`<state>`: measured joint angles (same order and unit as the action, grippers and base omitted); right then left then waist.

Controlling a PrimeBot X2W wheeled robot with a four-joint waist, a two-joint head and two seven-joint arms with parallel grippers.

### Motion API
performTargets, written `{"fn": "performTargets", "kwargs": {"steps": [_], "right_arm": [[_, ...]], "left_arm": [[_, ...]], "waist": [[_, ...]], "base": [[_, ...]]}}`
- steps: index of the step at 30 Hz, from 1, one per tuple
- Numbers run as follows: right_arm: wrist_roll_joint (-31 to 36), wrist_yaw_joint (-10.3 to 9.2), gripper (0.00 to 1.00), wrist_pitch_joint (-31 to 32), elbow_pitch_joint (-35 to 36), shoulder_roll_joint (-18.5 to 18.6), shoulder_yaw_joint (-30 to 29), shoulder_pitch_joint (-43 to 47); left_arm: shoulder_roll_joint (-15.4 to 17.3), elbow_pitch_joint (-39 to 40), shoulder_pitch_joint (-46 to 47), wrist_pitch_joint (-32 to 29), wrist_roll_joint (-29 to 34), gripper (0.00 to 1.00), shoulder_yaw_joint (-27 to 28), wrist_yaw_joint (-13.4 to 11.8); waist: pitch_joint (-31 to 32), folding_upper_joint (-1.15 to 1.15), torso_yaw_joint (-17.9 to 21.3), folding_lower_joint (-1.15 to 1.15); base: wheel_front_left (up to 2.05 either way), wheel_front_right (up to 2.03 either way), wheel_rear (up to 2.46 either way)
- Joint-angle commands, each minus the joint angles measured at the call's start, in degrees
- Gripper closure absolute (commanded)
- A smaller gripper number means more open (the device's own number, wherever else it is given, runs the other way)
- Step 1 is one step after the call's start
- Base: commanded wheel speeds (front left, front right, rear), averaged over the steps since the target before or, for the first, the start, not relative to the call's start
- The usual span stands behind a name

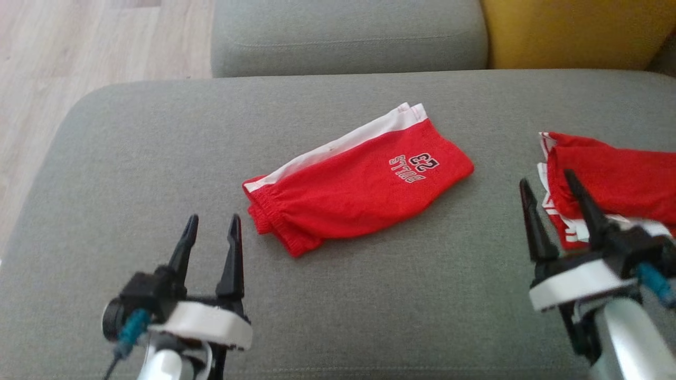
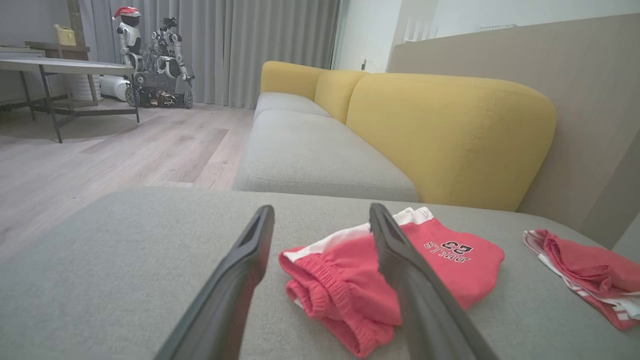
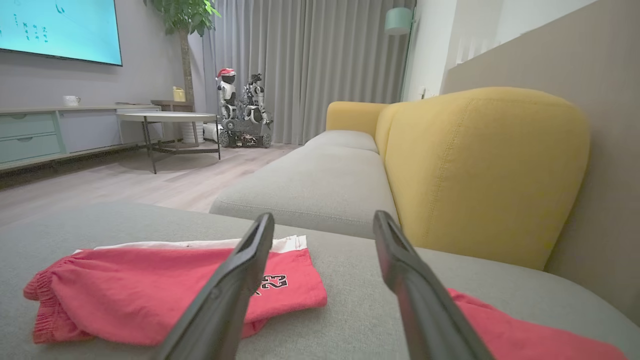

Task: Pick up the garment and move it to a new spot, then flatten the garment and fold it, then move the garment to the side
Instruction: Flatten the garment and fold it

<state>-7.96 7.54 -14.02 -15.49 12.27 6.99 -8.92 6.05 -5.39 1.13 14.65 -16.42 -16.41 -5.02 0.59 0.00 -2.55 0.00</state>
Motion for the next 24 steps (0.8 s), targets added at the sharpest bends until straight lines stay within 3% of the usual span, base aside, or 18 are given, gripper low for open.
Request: {"fn": "performTargets", "kwargs": {"steps": [1,5,10,14,18,24], "right_arm": [[0.8,-0.05,0.00,0.3,2.5,-0.1,0.4,-1.1],[4.7,-0.05,0.00,2.2,7.7,-4.2,-3.7,6.0],[7.6,-0.05,0.00,3.8,10.3,-4.5,-3.6,8.4],[5.8,-0.05,0.00,5.7,11.1,-4.9,-4.3,8.2],[-3.1,-0.05,0.00,9.8,10.6,-6.7,-5.0,6.1],[-20.0,-0.05,0.00,21.0,6.3,-8.4,-8.4,-1.0]], "left_arm": [[0.1,2.1,1.7,0.3,0.7,0.00,2.5,0.0],[-1.8,3.3,-0.9,0.3,3.7,0.00,4.1,0.4],[-2.7,3.3,-1.2,0.3,4.8,0.00,5.5,1.4],[-3.0,3.1,-0.8,0.3,4.7,0.00,5.8,2.4],[-3.1,2.7,-0.2,0.3,5.0,0.00,5.5,3.0],[-3.2,2.3,1.7,0.3,4.4,0.00,3.4,3.5]], "waist": [[0.2,0.00,0.5,0.00],[0.0,0.00,1.1,0.00],[-0.2,0.00,1.6,0.00],[-1.0,0.00,1.0,0.00],[-2.4,0.00,-0.2,0.00],[-6.4,0.00,-3.6,0.00]], "base": [[0.00,0.00,0.00],[0.00,0.00,0.00],[0.00,0.00,0.00],[0.00,0.00,0.00],[0.00,0.00,0.00],[0.00,0.00,0.00]]}}
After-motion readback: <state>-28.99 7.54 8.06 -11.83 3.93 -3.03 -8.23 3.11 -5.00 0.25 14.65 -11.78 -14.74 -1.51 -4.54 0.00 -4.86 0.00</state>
